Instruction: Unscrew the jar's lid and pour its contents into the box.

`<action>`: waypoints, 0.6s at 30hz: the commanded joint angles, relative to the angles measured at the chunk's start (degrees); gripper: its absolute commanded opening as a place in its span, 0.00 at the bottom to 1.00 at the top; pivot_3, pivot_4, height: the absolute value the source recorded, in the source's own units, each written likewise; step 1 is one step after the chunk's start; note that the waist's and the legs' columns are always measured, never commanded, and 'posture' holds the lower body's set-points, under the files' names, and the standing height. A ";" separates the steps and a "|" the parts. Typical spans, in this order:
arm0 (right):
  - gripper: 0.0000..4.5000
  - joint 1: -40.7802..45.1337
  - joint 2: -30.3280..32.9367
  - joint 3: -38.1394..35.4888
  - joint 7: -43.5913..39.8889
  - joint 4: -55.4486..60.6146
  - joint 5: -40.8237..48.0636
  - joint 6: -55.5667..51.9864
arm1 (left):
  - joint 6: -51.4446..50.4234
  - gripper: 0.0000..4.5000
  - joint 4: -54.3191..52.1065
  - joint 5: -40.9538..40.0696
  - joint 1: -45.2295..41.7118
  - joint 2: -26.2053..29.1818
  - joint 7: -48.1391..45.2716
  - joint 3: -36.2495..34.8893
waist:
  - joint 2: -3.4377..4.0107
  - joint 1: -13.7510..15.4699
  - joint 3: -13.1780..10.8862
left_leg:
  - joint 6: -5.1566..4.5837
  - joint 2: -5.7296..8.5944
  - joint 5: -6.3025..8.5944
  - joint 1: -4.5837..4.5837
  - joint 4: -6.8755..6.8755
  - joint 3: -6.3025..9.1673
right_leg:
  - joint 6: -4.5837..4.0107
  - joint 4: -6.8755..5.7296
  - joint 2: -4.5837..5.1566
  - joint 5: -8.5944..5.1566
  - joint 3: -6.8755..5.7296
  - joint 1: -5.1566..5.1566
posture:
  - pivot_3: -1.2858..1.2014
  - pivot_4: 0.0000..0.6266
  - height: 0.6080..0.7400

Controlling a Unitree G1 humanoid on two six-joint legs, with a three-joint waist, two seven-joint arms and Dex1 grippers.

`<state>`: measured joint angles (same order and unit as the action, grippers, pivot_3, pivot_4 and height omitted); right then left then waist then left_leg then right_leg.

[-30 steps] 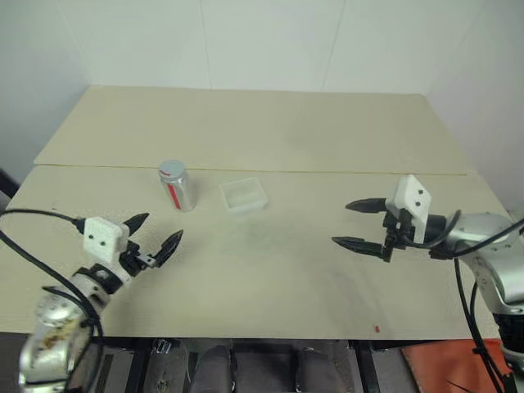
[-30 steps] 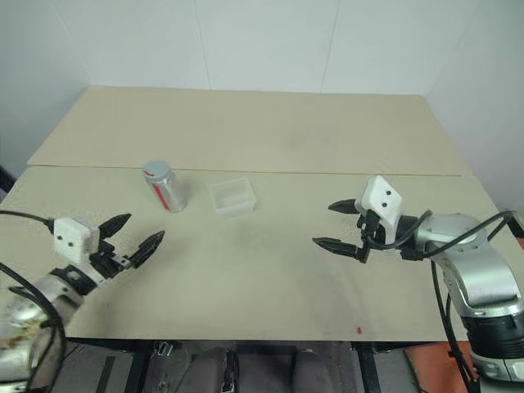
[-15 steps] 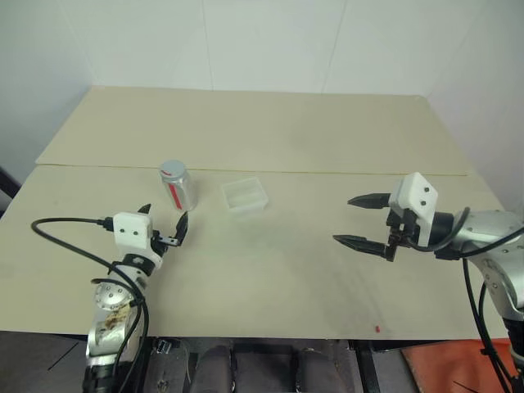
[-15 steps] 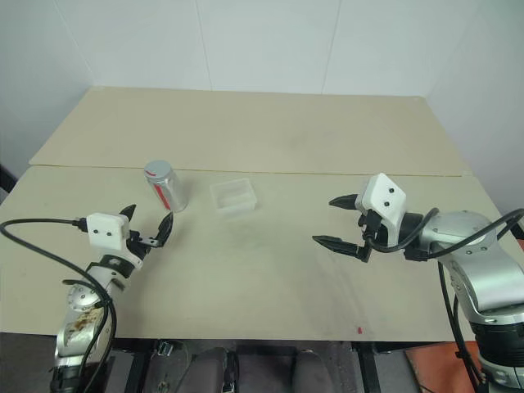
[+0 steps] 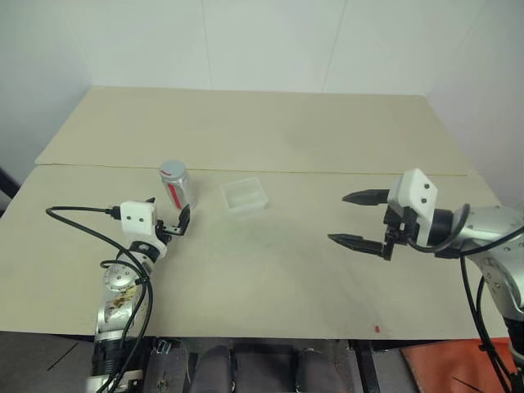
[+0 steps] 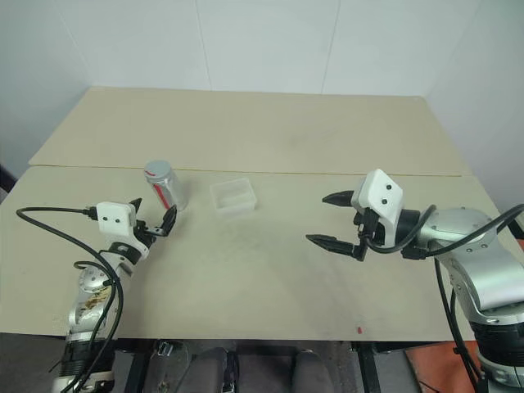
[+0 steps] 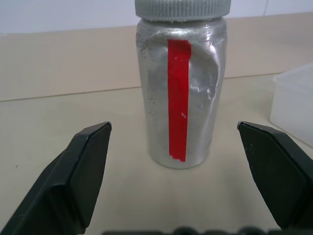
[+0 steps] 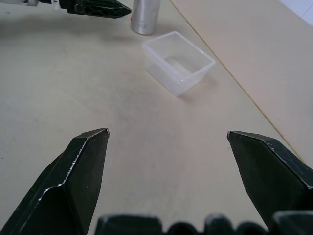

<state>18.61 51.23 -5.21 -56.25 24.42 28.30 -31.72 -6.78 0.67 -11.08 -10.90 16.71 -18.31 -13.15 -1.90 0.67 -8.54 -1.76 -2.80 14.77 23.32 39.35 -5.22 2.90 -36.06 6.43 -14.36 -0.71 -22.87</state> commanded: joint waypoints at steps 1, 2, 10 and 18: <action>1.00 1.51 -0.02 -0.28 -0.17 0.42 0.24 0.69 | 1.88 0.99 0.15 -0.90 -1.72 0.59 -1.60 0.62 | 0.00 0.00 0.00 | 0.00 0.00 0.00 0.00 0.00 -0.01 | 0.00 0.00 0.00 0.00 0.00 -0.01 | 0.52 0.24 1.00; 1.00 1.64 -0.07 -0.21 -0.22 0.33 0.23 0.76 | 1.84 0.99 0.35 -0.67 -2.01 0.70 -1.68 0.82 | 0.00 0.01 0.00 | 0.00 0.00 0.00 0.01 0.00 -0.01 | 0.00 0.01 0.00 0.00 0.01 0.00 | 0.52 0.24 1.00; 1.00 1.27 -0.20 -0.66 -0.25 0.96 0.62 0.93 | 1.82 0.99 2.24 0.00 -3.71 0.81 -0.81 0.69 | 0.00 0.01 0.00 | 0.00 0.00 0.00 0.01 0.00 -0.01 | 0.00 0.01 0.00 0.00 0.00 0.00 | 0.52 0.24 1.00; 1.00 0.20 -0.20 -1.59 0.51 2.40 1.21 0.38 | 1.48 0.99 6.12 -0.77 -6.96 3.29 -3.79 0.97 | 0.00 0.01 0.00 | 0.00 0.00 0.00 0.01 0.00 -0.01 | 0.00 0.01 0.00 0.00 -0.01 0.00 | 0.52 0.24 1.00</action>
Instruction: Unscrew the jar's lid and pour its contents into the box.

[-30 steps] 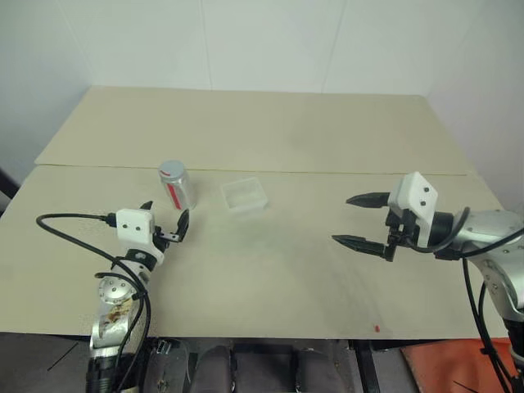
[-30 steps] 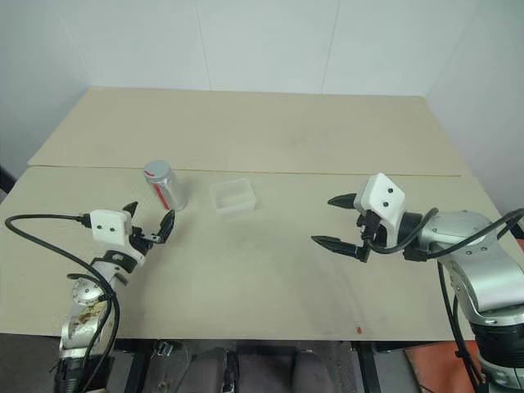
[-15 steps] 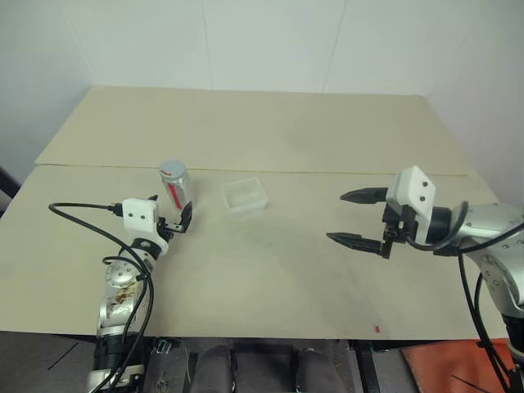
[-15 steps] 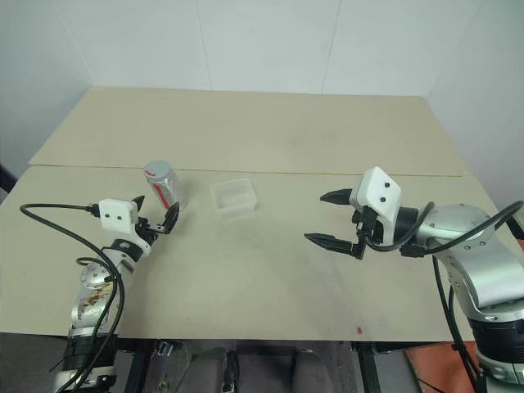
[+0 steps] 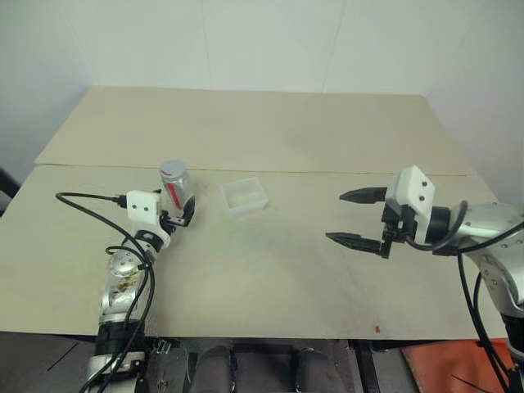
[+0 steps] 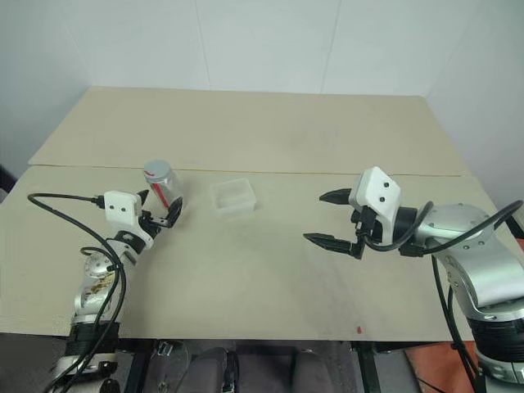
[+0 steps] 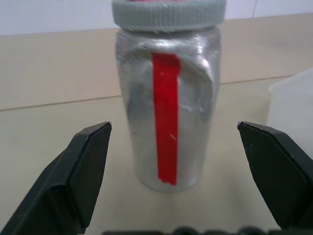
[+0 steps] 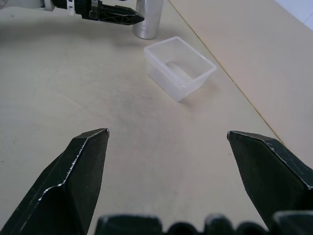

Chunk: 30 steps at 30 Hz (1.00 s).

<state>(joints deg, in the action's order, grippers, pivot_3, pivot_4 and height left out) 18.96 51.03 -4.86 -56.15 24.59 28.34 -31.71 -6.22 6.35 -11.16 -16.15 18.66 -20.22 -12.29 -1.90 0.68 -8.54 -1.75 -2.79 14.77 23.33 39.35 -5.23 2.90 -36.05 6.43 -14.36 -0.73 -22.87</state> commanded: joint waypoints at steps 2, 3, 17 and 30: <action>1.00 -0.54 -0.01 -2.10 0.59 2.60 1.27 0.18 | 0.72 0.99 2.18 -0.95 -3.07 2.45 -3.46 0.24 | 0.00 0.01 0.00 | 0.00 0.00 0.00 0.01 0.00 0.00 | 0.00 0.01 0.00 0.00 0.00 -0.01 | 0.52 0.24 1.00; 1.00 -0.68 -0.02 -2.16 0.65 2.74 1.29 0.11 | 0.65 0.99 2.84 -1.01 -3.58 2.74 -3.86 0.23 | 0.00 0.01 0.00 | 0.00 0.00 0.00 0.03 0.00 0.00 | 0.00 0.01 0.00 0.00 -0.01 -0.02 | 0.52 0.24 1.00; 1.00 -2.13 -0.29 -2.83 2.65 4.65 1.82 -0.60 | 3.94 0.99 12.64 0.37 -10.53 2.60 -4.90 1.28 | 0.00 0.01 0.00 | 0.01 0.02 -0.01 0.04 0.00 -0.01 | 0.02 0.01 0.00 0.01 -0.02 -0.02 | 0.52 0.24 1.00; 1.00 2.79 -2.79 0.81 4.92 5.65 3.72 -2.05 | 0.60 0.61 7.66 -1.26 -7.99 4.17 -12.16 4.57 | 0.00 -0.16 0.00 | 0.01 0.00 -0.01 0.05 0.00 -0.01 | 0.02 0.00 -0.01 0.01 -0.02 -0.04 | 0.52 0.24 1.00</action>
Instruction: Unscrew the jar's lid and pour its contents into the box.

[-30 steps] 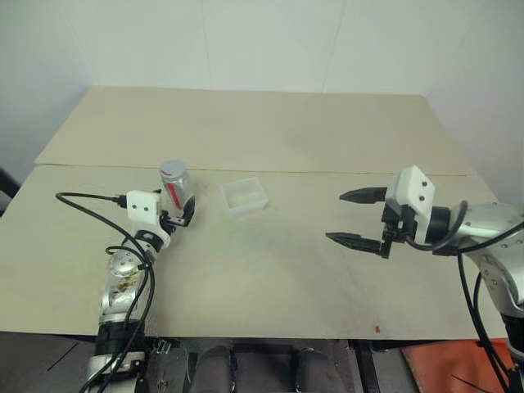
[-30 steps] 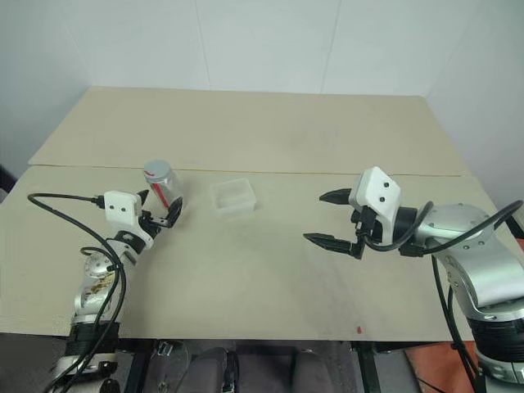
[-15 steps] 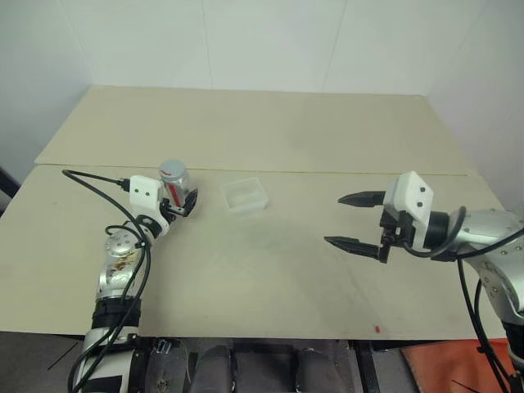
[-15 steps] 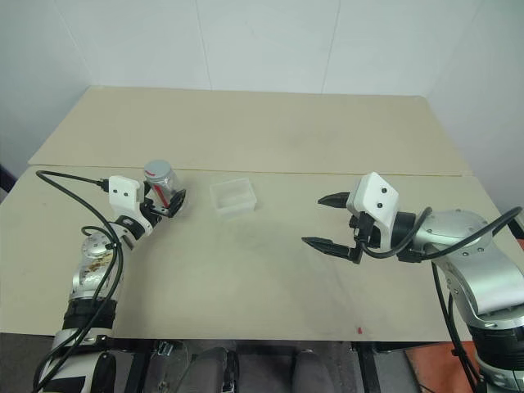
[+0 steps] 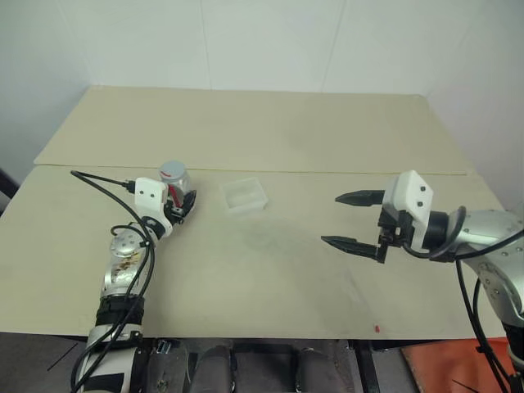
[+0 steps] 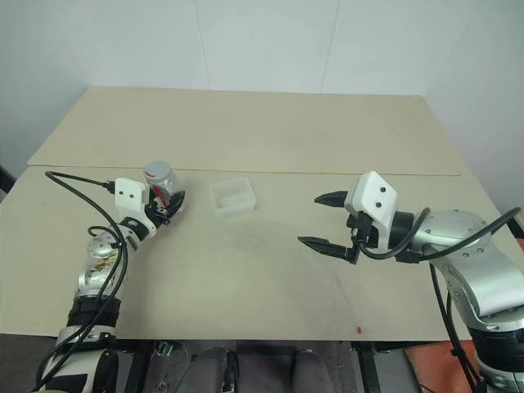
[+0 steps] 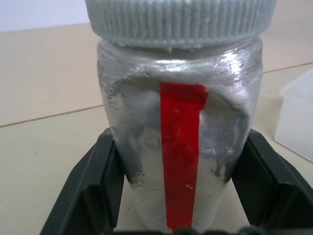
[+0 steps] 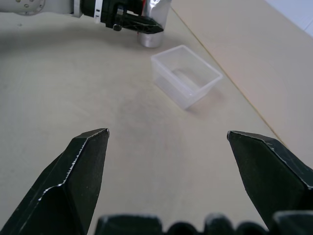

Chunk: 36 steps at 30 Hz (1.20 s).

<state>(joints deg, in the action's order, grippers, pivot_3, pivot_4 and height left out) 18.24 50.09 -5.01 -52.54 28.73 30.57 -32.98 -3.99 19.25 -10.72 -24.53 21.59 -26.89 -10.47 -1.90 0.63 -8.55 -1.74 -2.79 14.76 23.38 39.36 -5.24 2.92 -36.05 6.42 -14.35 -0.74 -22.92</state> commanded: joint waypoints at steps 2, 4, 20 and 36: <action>1.00 6.47 -4.37 2.56 2.62 1.33 2.09 -1.93 | -5.11 0.61 -9.11 -4.43 0.29 2.82 -11.35 4.60 | 0.00 -0.09 0.00 | 0.03 0.00 -0.02 0.02 0.00 -0.02 | 0.00 -0.04 0.00 0.00 0.02 -0.06 | 0.52 0.24 1.00; 1.00 8.86 -6.80 3.75 3.23 0.80 2.71 -2.81 | -7.76 0.61 -11.20 -6.63 -0.86 4.58 -16.72 5.93 | 0.00 -0.08 0.00 | 0.06 -0.02 -0.04 0.07 0.00 -0.01 | 0.00 -0.07 -0.03 0.00 0.00 -0.09 | 0.52 0.24 1.00; 1.00 27.98 -26.32 11.68 12.04 -8.59 3.83 -9.93 | -12.64 0.61 -11.38 -15.14 -12.48 10.43 -45.03 11.75 | 0.02 -0.08 -0.01 | 0.12 -0.03 -0.09 0.43 0.05 -0.29 | 0.00 -0.23 -0.11 0.00 -0.10 -0.29 | 0.52 0.24 1.00; 1.00 30.45 -28.69 14.65 13.29 -12.83 0.94 -12.21 | -11.04 0.61 -12.90 -14.69 -13.50 8.27 -46.63 13.06 | 0.03 -0.49 -0.01 | 0.04 -0.07 -0.05 0.55 0.30 -0.22 | 0.01 -0.32 -0.14 0.00 -0.14 -0.30 | 0.52 0.24 1.00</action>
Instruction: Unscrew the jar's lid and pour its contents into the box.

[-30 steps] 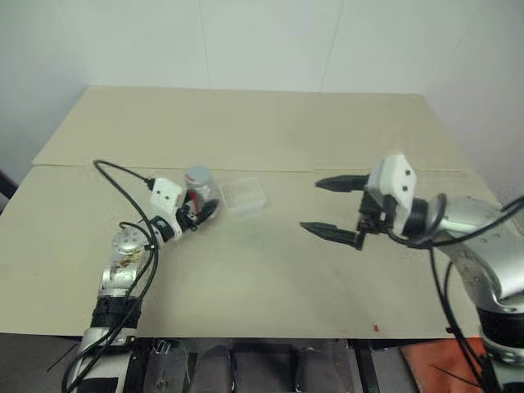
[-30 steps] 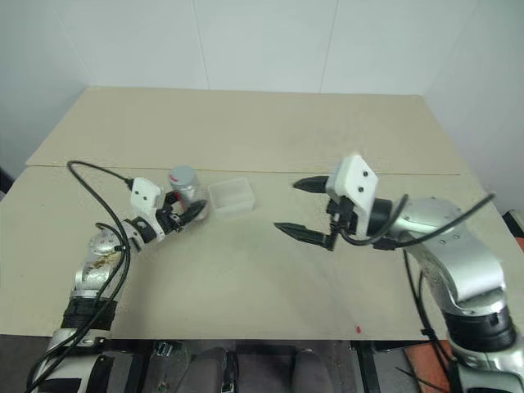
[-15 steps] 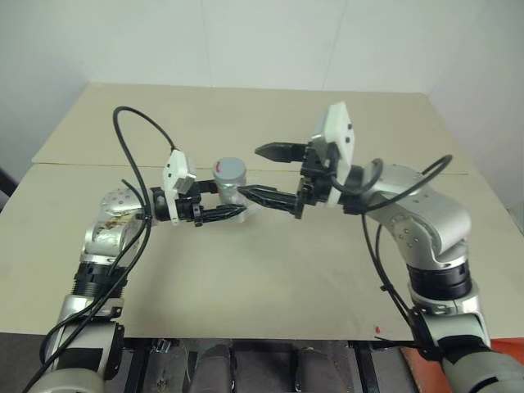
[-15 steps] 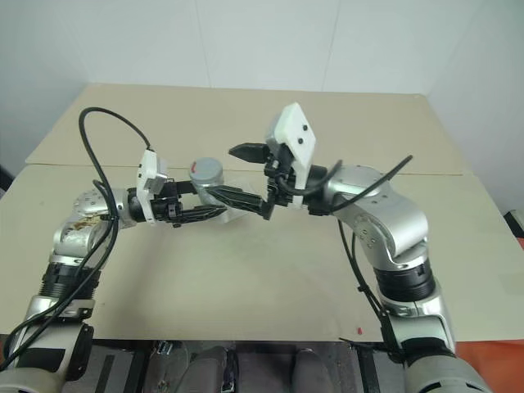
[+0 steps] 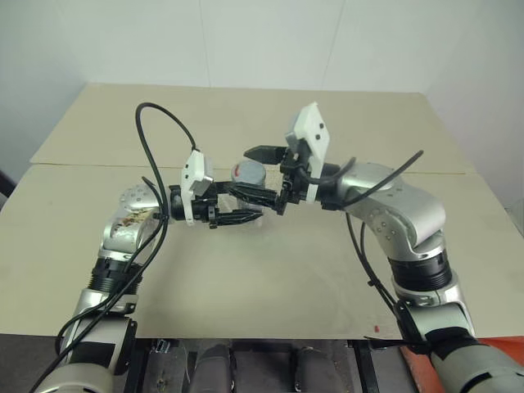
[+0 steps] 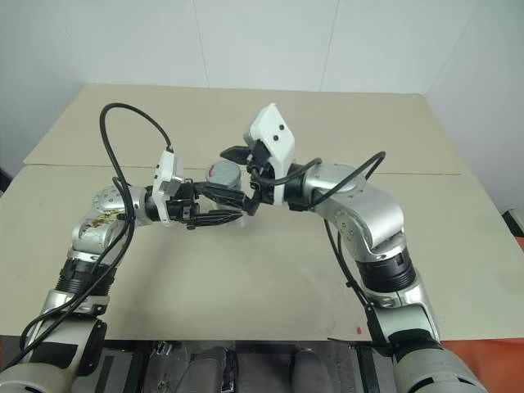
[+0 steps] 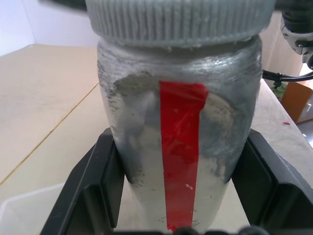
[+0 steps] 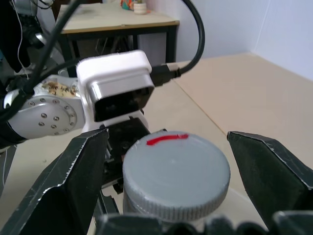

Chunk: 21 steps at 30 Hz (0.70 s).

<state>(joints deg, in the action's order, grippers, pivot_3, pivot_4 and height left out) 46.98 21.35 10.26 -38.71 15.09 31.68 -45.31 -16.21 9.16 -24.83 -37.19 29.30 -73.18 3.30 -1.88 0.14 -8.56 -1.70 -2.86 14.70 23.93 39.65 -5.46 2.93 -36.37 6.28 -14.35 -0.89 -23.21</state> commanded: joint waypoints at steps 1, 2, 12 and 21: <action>1.00 1.72 0.08 -0.56 -0.69 0.70 -0.20 0.08 | 1.23 0.61 -2.99 -0.57 -0.70 0.72 -0.40 -0.79 | 0.00 0.00 0.00 | 0.00 0.00 0.00 0.01 0.00 0.01 | 0.00 0.00 0.00 0.00 0.00 0.00 | 0.52 0.24 1.00; 1.00 1.71 0.09 -0.52 -0.80 0.64 -0.24 0.12 | 1.23 0.61 -3.14 -0.59 -0.57 0.87 -0.47 -0.85 | 0.00 0.00 0.00 | 0.00 0.00 0.00 0.01 0.00 0.02 | 0.00 0.00 0.00 0.00 -0.01 0.00 | 0.52 0.24 1.00; 0.65 1.28 0.13 -1.20 -1.84 1.48 0.37 0.50 | 1.02 0.61 -4.03 -0.71 0.53 1.85 -0.82 -0.87 | 0.01 -0.07 0.00 | 0.00 0.00 0.00 0.03 0.01 0.04 | 0.00 0.00 0.00 0.00 -0.02 -0.01 | 0.52 0.24 1.00; 0.65 0.52 0.03 -0.36 -5.64 3.03 1.75 1.64 | -0.80 0.61 -9.17 -2.95 4.11 5.68 -2.01 -2.45 | 0.02 -0.38 -0.01 | 0.00 -0.02 0.00 0.06 0.00 0.07 | 0.00 -0.02 0.00 0.00 -0.01 -0.06 | 0.52 0.24 1.00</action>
<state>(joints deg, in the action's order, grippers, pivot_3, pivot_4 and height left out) 46.91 21.02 11.02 -42.52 15.80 32.22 -45.34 -16.81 2.55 -26.43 -33.74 33.62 -73.36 2.48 -1.86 -0.24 -8.57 -1.70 -2.88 14.71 23.99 39.65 -5.37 2.93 -36.38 6.28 -14.35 -0.90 -23.27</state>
